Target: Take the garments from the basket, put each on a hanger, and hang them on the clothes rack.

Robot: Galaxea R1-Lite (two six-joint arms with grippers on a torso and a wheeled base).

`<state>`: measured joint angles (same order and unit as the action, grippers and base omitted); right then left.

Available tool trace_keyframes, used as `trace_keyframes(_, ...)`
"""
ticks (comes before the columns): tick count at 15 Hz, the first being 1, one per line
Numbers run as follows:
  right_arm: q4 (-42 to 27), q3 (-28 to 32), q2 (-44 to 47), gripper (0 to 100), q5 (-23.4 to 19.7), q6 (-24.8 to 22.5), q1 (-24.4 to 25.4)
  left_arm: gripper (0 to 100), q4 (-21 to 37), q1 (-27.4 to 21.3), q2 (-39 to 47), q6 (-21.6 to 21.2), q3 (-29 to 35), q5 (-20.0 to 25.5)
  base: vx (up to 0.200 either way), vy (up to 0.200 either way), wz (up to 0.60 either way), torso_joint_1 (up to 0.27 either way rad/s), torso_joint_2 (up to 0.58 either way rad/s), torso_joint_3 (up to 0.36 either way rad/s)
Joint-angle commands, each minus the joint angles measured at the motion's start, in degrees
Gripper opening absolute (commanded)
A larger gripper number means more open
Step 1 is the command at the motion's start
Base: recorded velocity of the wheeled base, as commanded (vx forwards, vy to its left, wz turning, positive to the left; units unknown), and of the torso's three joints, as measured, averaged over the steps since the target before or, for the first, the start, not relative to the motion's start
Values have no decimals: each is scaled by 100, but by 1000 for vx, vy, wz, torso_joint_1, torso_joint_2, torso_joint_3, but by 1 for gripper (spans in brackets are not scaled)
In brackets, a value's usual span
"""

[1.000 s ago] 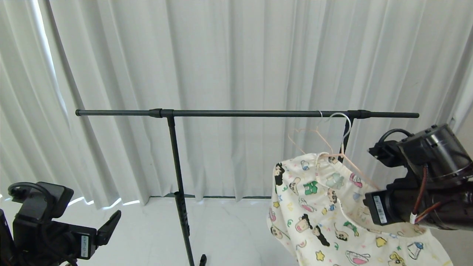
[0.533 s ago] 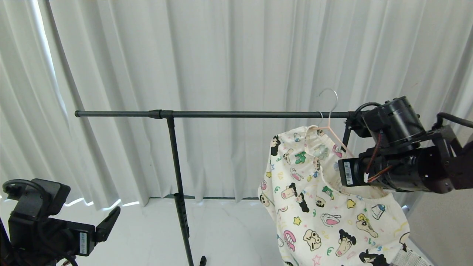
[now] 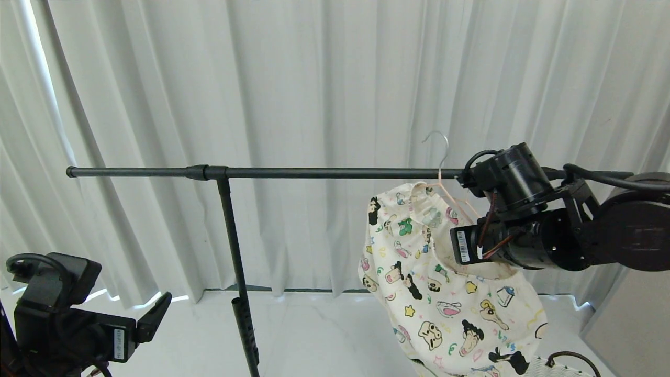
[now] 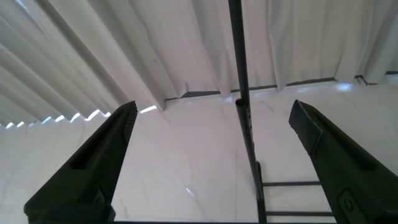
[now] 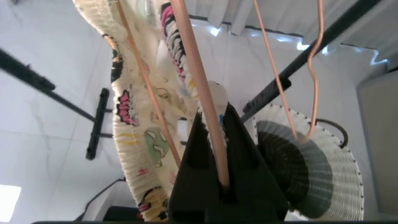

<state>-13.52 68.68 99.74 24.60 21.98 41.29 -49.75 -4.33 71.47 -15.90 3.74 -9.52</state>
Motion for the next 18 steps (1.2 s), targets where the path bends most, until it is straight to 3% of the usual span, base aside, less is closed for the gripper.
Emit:
trace_keyframes(1, -2, 14, 159, 0, 10, 8, 107, 100, 0, 2, -2, -1, 12, -6, 200, 0, 0, 2, -2, 2)
trace_keyframes(4, -2, -4, 247, 0, 10, 8, 222, 100, -8, -15, -11, -36, 12, 3, 200, 0, 0, -1, 4, 4)
trace_keyframes(11, -19, -4, 458, 0, 10, 8, 248, 100, -8, -639, -362, -45, -31, 3, 0, 0, 0, 0, 0, 0)
trace_keyframes(18, -28, 145, 1205, 0, 10, 26, 169, 100, -8, -657, -336, 8, -198, 3, 0, 0, 0, 0, 0, 0)
